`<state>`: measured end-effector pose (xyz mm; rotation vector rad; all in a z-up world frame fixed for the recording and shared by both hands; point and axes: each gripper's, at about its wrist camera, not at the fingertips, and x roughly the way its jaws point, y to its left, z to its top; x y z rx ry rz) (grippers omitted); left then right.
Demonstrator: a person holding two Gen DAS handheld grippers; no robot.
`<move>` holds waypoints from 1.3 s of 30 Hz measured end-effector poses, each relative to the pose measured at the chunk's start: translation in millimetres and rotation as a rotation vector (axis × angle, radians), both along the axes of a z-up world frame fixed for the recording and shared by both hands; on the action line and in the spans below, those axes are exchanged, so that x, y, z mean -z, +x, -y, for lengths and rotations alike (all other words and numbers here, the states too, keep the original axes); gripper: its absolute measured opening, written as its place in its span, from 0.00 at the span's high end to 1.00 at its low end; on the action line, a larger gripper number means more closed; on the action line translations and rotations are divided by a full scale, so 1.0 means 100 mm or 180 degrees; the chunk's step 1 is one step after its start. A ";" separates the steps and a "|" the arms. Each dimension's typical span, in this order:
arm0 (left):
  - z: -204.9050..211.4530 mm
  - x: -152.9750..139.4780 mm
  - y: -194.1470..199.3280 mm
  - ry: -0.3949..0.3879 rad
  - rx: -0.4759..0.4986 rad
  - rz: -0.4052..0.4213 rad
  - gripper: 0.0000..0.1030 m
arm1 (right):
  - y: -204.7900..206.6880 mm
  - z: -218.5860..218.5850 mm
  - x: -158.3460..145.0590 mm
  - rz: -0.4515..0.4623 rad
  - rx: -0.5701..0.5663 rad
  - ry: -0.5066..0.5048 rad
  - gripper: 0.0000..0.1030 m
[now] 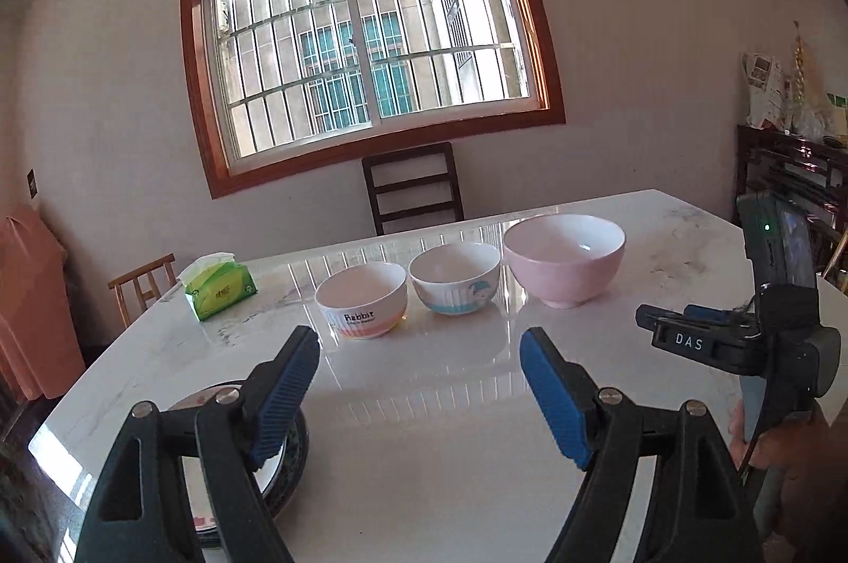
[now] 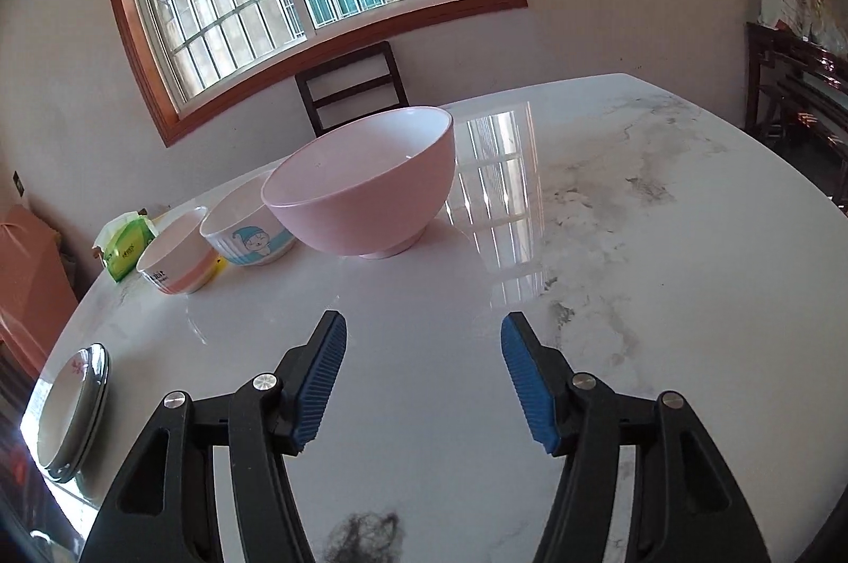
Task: Organize plates and bowls
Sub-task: 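Open both tools and withdraw toward the row of bowls, then move both tools to the pink bowl and close on its rim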
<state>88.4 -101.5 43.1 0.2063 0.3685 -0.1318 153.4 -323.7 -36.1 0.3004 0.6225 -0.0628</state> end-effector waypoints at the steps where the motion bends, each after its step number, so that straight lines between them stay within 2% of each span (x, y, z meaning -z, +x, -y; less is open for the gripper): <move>1: 0.05 0.01 0.04 0.0002 0.0028 -0.0053 0.22 | -0.01 0.01 0.00 0.0007 0.0007 0.0017 0.43; 8: 0.38 0.10 0.28 0.0188 0.0155 -0.0321 0.22 | 0.00 0.02 0.00 0.0036 0.0035 0.0061 0.43; 12: 0.42 0.13 0.39 0.0124 0.0126 -0.0443 0.22 | 0.01 0.05 0.00 0.0078 0.0086 0.0131 0.43; 16: 0.44 0.15 0.49 0.0171 0.0081 -0.0531 0.22 | 0.00 0.08 0.00 0.0120 0.0120 0.0194 0.43; 19: 0.41 0.13 0.52 0.0152 0.0080 -0.0529 0.22 | -0.02 0.11 0.01 0.0155 0.0155 0.0231 0.43; 25: 0.34 0.06 0.53 0.0086 0.0236 -0.0675 0.22 | -0.02 0.14 0.01 0.0157 0.0216 0.0265 0.43; 30: 0.26 0.09 0.64 -0.0192 0.0458 -0.0996 0.22 | -0.03 0.16 0.02 0.0166 0.0239 0.0293 0.42; 39: 0.11 0.16 1.03 -0.0984 0.0731 -0.1546 0.22 | -0.02 0.21 0.05 0.0146 0.0314 0.0354 0.42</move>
